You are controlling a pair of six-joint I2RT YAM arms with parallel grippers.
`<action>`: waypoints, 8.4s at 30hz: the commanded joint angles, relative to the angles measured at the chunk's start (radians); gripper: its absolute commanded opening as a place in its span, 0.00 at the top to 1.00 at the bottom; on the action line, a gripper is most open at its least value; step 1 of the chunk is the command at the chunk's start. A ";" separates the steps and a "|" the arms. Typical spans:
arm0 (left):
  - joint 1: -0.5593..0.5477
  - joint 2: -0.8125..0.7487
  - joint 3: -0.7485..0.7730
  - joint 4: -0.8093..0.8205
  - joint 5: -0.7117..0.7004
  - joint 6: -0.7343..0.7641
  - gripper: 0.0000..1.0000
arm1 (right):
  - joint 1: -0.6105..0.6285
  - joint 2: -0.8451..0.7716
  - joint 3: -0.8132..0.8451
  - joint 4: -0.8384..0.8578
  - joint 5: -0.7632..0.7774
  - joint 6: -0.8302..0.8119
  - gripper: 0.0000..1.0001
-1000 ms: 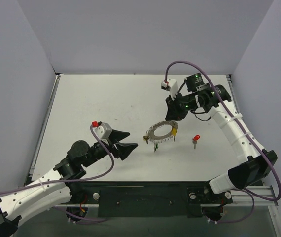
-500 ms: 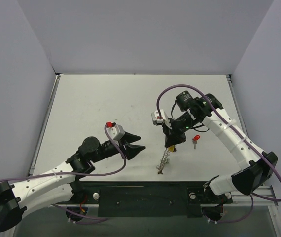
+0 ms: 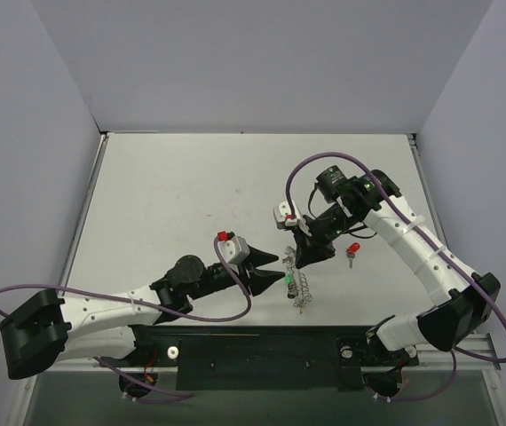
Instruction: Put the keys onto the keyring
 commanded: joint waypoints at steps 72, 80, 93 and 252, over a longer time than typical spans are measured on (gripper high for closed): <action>-0.030 0.208 0.082 0.307 0.049 -0.057 1.00 | 0.011 -0.013 -0.014 -0.022 -0.094 0.006 1.00; -0.047 0.132 0.006 0.350 -0.026 -0.071 1.00 | -0.030 -0.082 -0.053 0.064 -0.117 0.124 0.65; -0.098 0.052 -0.044 0.371 -0.101 -0.050 1.00 | -0.121 -0.276 -0.231 0.171 -0.300 0.082 0.47; -0.073 0.228 0.018 0.437 -0.135 0.016 1.00 | -0.073 -0.090 -0.016 -0.083 0.035 0.034 0.59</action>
